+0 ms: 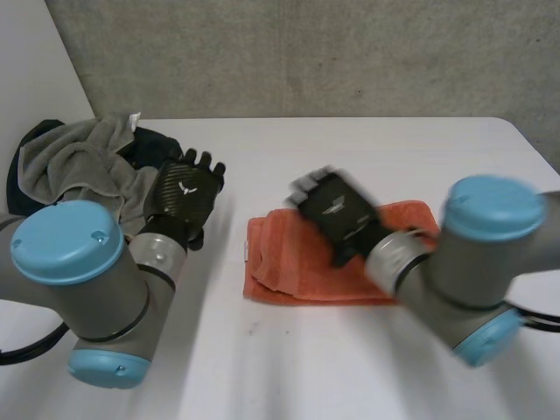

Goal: Fold the laundry.

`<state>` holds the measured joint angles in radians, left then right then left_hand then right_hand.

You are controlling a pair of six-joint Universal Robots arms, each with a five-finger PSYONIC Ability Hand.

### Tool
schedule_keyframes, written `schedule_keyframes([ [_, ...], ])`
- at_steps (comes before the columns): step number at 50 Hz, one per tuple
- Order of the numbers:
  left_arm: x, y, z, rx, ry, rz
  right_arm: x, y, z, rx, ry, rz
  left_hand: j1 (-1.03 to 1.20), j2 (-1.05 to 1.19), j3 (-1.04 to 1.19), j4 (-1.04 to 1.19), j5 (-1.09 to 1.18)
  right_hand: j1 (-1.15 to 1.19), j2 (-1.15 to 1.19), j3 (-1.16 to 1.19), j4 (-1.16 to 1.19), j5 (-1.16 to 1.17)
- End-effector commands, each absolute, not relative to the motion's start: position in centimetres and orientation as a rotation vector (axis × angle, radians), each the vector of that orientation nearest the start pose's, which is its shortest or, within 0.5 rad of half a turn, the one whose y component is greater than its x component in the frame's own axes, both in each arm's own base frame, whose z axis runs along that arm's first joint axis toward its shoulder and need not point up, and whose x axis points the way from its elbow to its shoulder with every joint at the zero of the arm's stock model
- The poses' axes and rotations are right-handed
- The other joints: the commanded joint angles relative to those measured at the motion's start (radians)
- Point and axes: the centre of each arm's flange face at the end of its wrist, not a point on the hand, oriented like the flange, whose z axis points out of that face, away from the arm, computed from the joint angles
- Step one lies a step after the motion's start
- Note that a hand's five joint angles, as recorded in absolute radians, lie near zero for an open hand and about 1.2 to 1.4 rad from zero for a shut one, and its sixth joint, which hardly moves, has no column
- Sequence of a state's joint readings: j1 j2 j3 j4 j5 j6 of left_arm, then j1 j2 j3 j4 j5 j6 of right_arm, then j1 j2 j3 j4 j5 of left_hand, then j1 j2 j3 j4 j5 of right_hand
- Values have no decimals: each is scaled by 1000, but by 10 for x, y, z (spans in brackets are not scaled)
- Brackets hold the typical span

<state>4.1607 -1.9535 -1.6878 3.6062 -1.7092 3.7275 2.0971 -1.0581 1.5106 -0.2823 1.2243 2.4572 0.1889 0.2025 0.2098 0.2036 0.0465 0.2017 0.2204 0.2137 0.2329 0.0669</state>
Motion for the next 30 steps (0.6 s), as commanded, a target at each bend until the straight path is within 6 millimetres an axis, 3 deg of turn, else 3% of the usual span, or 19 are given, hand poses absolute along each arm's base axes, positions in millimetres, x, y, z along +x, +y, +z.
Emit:
schedule_keyframes([
  [1, -321, -241, 194, 1108, 1863, -2178, 244, -288, 178, -1047, 2186, -1760, -14, -27, -34, -28, -46, -27, -46, -39, -58, -67],
  [7, -331, -236, 186, 1149, 1871, -2174, 201, -287, 149, -1055, 2358, -1635, -14, -28, -35, -29, -47, -27, -46, -39, -58, -67],
  [10, -334, -232, 183, 1168, 1877, -2169, 182, -290, 137, -1140, 2428, -1633, -14, -28, -35, -29, -47, 431, 412, 419, 400, 391],
  [12, -334, -232, 182, 1172, 1879, -2166, 176, -294, 132, -1206, 2445, -1652, -14, -28, -35, -29, -47, 797, 778, 785, 766, 757],
  [15, -334, -230, 180, 1181, 1887, -2155, 175, -296, 126, -1268, 2454, -1644, -14, -28, -35, -29, -47, 1136, 1117, 1124, 1104, 1096],
  [20, -331, -229, 180, 1180, 1893, -2143, 175, -310, 131, -1253, 2487, -1720, -14, -28, -35, -29, -47, 1195, 1176, 1183, 1163, 1155],
  [22, -329, -228, 182, 1177, 1893, -2144, 183, -311, 140, -1261, 2444, -1788, -14, -28, -35, -29, -47, 1195, 1176, 1183, 1163, 1155],
  [27, -323, -227, 196, 1141, 1869, -2175, 245, -294, 190, -1332, 2117, -2014, -14, -28, -35, -29, -47, 1195, 1176, 1183, 1163, 1155],
  [30, -316, -234, 202, 1096, 1864, -2180, 269, -281, 197, -1357, 2020, -2006, -14, -28, -35, -29, -47, 1195, 1176, 1183, 1163, 1155],
])
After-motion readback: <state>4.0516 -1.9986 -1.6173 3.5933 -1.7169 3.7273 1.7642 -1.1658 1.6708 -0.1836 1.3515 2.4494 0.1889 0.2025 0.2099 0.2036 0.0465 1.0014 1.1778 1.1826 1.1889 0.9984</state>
